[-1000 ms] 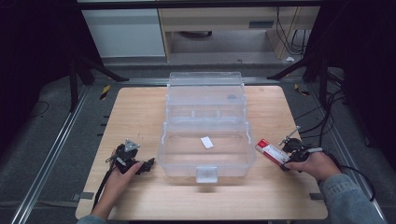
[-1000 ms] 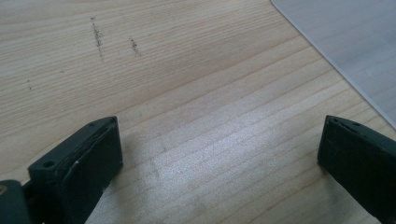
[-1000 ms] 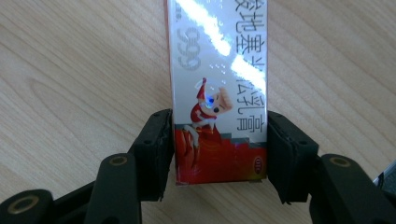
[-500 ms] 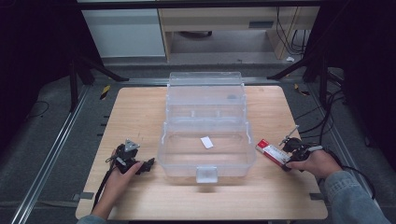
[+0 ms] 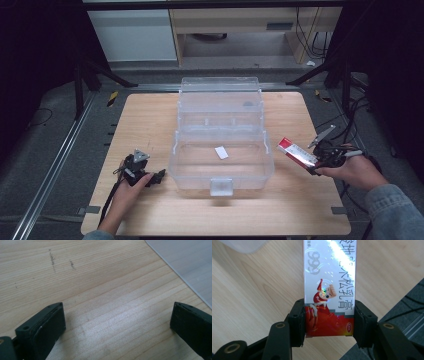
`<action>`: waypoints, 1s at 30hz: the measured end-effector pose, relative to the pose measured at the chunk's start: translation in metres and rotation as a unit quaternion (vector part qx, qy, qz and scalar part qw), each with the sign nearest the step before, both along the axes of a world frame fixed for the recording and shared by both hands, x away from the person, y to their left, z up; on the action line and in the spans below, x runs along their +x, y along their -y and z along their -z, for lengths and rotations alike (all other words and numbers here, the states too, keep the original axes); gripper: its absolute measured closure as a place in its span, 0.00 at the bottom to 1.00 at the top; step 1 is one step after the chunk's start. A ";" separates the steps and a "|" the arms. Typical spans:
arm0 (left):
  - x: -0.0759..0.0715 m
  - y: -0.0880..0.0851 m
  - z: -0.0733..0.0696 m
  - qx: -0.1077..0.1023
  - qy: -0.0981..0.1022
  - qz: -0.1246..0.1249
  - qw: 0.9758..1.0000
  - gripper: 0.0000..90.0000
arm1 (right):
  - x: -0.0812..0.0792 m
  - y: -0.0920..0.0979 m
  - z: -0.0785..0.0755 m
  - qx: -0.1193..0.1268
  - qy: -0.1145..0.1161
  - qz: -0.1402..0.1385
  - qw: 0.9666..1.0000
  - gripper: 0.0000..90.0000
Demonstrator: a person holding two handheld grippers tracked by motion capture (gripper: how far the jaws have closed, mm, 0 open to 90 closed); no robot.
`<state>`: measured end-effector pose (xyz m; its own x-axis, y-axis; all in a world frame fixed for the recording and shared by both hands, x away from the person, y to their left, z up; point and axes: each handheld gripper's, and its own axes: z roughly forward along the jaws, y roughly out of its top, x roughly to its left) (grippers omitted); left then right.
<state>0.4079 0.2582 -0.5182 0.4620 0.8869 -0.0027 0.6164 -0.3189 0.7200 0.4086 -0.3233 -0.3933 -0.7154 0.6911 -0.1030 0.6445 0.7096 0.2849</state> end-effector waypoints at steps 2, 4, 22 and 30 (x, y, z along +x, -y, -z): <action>0.000 0.000 0.000 0.000 0.000 0.000 1.000 0.00 | -0.002 0.000 -0.016 0.019 0.020 -0.006 1.000 0.57; 0.000 0.000 0.000 0.000 0.000 0.000 1.000 0.00 | -0.002 -0.003 -0.023 0.021 0.027 -0.014 0.999 0.57; 0.000 0.000 0.000 0.000 0.001 -0.006 1.000 0.00 | 0.012 -0.075 -0.089 0.056 0.074 -0.129 0.987 0.57; -0.001 0.000 0.000 0.001 0.002 -0.005 1.000 0.00 | 0.023 -0.111 -0.088 0.047 0.077 -0.158 0.983 0.57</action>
<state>0.4074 0.2580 -0.5182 0.4527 0.8917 0.0004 0.6173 -0.3137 0.7215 0.4313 -0.2119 -0.3055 -0.8771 0.4479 -0.1736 0.3397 0.8339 0.4351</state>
